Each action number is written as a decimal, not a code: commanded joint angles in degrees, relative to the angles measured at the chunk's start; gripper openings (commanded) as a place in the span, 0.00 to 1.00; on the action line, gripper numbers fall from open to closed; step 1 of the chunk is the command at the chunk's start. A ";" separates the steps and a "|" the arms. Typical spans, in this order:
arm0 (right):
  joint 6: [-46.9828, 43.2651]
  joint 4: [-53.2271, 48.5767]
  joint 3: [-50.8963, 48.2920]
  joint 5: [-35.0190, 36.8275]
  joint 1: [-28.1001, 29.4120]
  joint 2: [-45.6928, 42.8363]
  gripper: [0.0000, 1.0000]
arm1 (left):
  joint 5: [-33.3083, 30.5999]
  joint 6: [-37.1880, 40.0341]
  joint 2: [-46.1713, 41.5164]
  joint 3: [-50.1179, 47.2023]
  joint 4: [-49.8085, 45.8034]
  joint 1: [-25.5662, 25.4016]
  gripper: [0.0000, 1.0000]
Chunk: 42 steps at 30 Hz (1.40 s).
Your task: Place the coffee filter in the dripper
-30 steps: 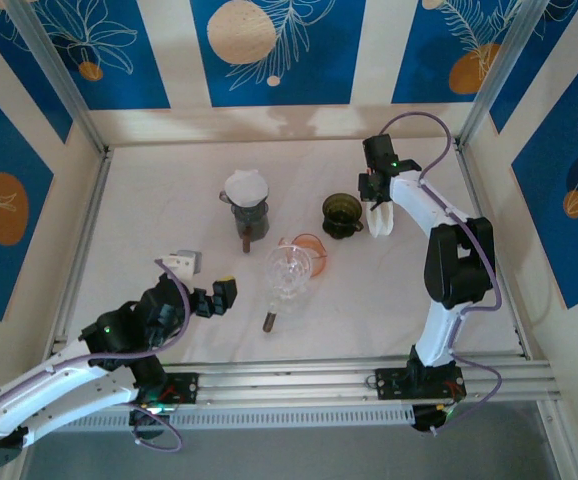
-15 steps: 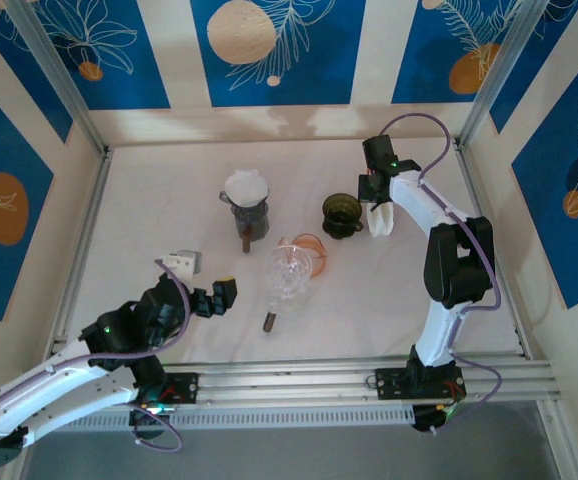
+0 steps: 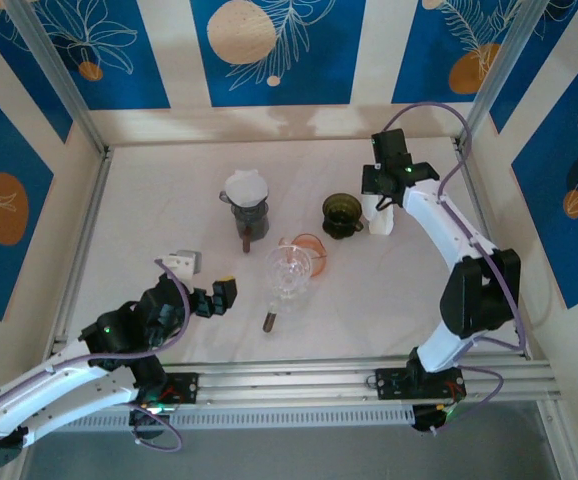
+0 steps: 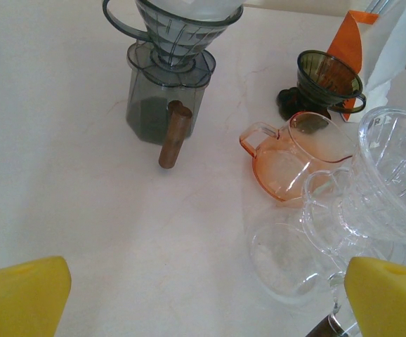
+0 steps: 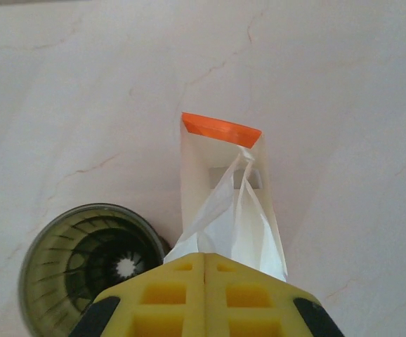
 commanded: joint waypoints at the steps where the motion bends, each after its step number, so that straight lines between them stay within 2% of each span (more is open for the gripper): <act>1: 1.21 0.14 -1.70 -0.46 1.36 -5.11 0.00 | -0.29 0.82 -0.75 0.12 0.58 -0.33 1.00; 11: 2.77 -4.70 -5.15 -2.76 11.85 -23.07 0.00 | -0.04 1.39 -0.75 1.71 0.28 -0.33 1.00; 15: 5.32 -11.43 -3.43 -8.25 17.76 -28.99 0.00 | -0.26 1.76 -0.92 2.45 0.01 -0.33 1.00; 18: 7.02 -18.15 0.41 -11.82 23.20 -30.20 0.00 | -0.54 2.41 -0.88 3.09 -0.20 -0.33 1.00; 23: 10.79 -29.59 9.01 -18.22 30.31 -27.60 0.00 | -1.43 3.51 -1.06 4.03 -0.86 -0.33 1.00; 28: 13.96 -35.82 15.02 -26.70 32.41 -21.89 0.00 | -1.45 3.67 -1.75 3.83 -0.64 -0.33 1.00; 34: 15.13 -36.88 17.84 -33.99 29.83 -14.34 0.00 | -0.84 4.13 -2.32 3.94 -0.61 -0.33 1.00; 42: 18.22 -38.37 20.79 -33.40 26.02 -6.75 0.00 | 1.51 4.57 -2.86 3.97 -0.05 -0.33 1.00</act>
